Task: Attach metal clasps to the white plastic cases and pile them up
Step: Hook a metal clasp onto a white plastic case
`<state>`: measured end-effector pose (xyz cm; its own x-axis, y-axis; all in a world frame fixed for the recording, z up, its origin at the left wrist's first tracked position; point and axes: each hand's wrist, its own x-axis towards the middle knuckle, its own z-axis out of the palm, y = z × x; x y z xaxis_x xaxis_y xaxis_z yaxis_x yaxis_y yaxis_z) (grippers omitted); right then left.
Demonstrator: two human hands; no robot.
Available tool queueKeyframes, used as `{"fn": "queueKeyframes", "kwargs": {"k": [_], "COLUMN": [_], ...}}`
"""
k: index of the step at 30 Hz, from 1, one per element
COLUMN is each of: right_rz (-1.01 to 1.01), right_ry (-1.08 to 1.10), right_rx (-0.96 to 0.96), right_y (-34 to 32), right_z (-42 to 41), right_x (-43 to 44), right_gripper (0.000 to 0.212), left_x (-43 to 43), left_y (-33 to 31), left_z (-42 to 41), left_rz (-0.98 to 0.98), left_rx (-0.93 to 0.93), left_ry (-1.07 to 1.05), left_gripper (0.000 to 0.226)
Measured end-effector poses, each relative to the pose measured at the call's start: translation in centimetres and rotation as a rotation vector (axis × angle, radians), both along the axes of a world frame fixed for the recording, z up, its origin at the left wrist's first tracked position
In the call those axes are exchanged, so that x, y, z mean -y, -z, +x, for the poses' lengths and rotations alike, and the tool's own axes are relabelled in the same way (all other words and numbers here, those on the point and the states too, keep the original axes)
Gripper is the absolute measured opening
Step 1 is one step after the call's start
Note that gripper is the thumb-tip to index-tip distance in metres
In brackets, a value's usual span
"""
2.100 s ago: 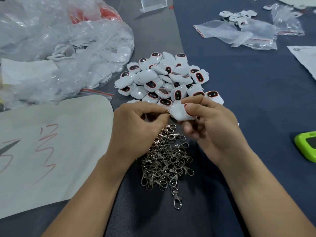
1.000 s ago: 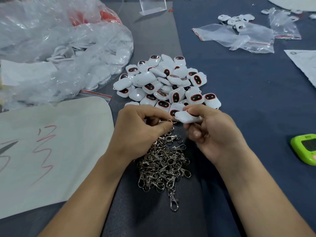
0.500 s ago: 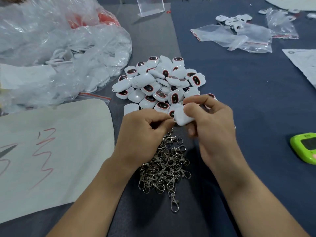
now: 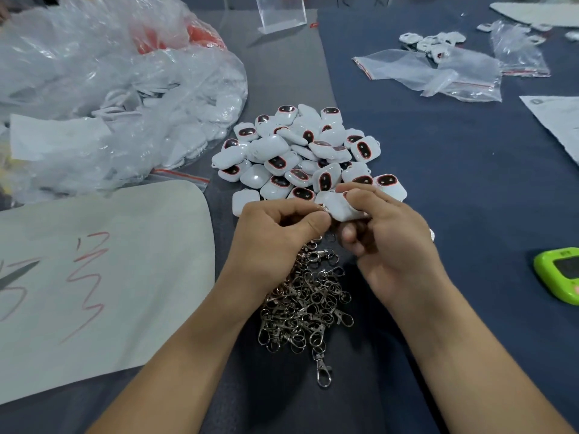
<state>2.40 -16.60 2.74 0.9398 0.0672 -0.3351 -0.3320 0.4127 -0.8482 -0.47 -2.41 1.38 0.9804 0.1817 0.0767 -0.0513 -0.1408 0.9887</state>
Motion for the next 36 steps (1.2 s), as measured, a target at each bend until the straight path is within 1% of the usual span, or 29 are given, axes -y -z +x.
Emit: {"fn": "queueKeyframes", "kwargs": {"k": [2,3,4,5,6,7,8,9,10,11,12,13,14,15,17,18,19,23,25,26,27,29,31,32,34,35,36], "right_rz": [-0.009,-0.035,-0.088,-0.187,-0.35,-0.553,-0.732,-0.845,-0.878,-0.837,-0.722,-0.573,-0.418,-0.283,-0.101,-0.046,-0.014,-0.005,-0.024,-0.042,-0.067,-0.15,-0.305,-0.397,-0.508,-0.502,-0.459], "right_ry": [0.003,0.012,0.027,0.048,0.072,0.09,0.088,0.078,0.073,0.071,0.073,0.073,0.056,0.029,-0.02,-0.039,-0.052,-0.078,-0.071,-0.06,-0.042,0.02,0.085,0.105,0.106,0.099,0.086], "right_rx": [-0.004,0.02,0.072,0.163,0.295,0.447,0.582,0.676,0.707,0.678,0.591,0.476,0.357,0.251,0.106,0.063,0.031,-0.007,0.002,0.011,0.02,0.048,0.108,0.15,0.223,0.229,0.203], "right_y": [0.0,0.0,0.1,0.2,0.3,0.6,0.7,0.9,1.0,0.9,0.7,0.5,0.2,0.0,-0.2,-0.2,-0.3,-0.2,-0.1,0.0,0.0,0.2,0.6,0.8,0.9,0.8,0.7], "right_z": [-0.1,0.0,-0.1,-0.3,-0.6,-0.9,-1.4,-1.7,-1.8,-1.8,-1.5,-1.1,-0.7,-0.5,-0.2,-0.1,0.0,0.1,0.0,0.0,0.0,0.0,-0.1,-0.2,-0.4,-0.3,-0.2], "right_x": [-0.1,-0.1,-0.1,-0.1,-0.2,-0.3,-0.5,-0.6,-0.8,-0.8,-0.7,-0.6,-0.5,-0.4,-0.1,0.1,0.2,0.3,0.3,0.3,0.3,0.3,0.1,-0.1,-0.2,-0.2,-0.1], "right_gripper": [0.014,0.014,0.012,0.011,0.011,0.012,0.012,0.012,0.013,0.012,0.012,0.012,0.013,0.014,0.015,0.016,0.016,0.017,0.017,0.016,0.015,0.014,0.014,0.014,0.015,0.015,0.015], "left_x": [-0.2,-0.2,-0.3,-0.3,-0.4,-0.5,-0.6,-0.8,-0.9,-0.9,-1.0,-0.8,-0.7,-0.6,-0.5,-0.5,-0.4,-0.1,-0.2,-0.3,-0.4,-0.5,-0.4,-0.4,-0.4,-0.4,-0.3], "left_y": [0.1,0.0,0.1,0.1,0.2,0.2,0.3,0.4,0.5,0.5,0.5,0.4,0.4,0.3,0.3,0.1,-0.1,-0.7,-0.7,-0.6,-0.4,-0.2,0.1,0.3,0.6,0.6,0.6], "left_z": [-0.1,-0.2,-0.3,-0.4,-0.5,-0.5,-0.4,-0.4,-0.4,-0.3,-0.4,-0.4,-0.5,-0.5,-0.3,-0.1,-0.1,-0.1,-0.1,-0.2,-0.2,-0.3,-0.3,-0.3,-0.2,-0.2,-0.4], "left_rz": [0.039,0.108,0.217,0.378,0.581,0.783,0.942,1.036,1.078,1.092,1.076,1.01,0.87,0.675,0.26,0.122,0.039,-0.09,-0.063,0.018,0.149,0.481,0.765,0.856,0.934,0.914,0.84], "left_rx": [0.022,0.057,0.104,0.169,0.255,0.349,0.434,0.495,0.524,0.529,0.509,0.463,0.389,0.288,0.098,0.048,0.033,0.032,0.053,0.088,0.142,0.273,0.382,0.419,0.445,0.429,0.38], "left_ry": [-0.007,-0.022,-0.035,-0.045,-0.051,-0.051,-0.049,-0.052,-0.068,-0.093,-0.121,-0.142,-0.142,-0.121,-0.028,0.007,0.024,0.033,-0.007,-0.03,-0.045,-0.026,0.057,0.093,0.1,0.076,0.042], "left_gripper": [0.013,0.012,0.011,0.009,0.006,0.003,0.005,0.01,0.013,0.014,0.012,0.009,0.003,0.004,0.008,0.008,0.009,0.021,0.015,0.012,0.01,0.013,0.014,0.012,0.011,0.009,0.006]}}
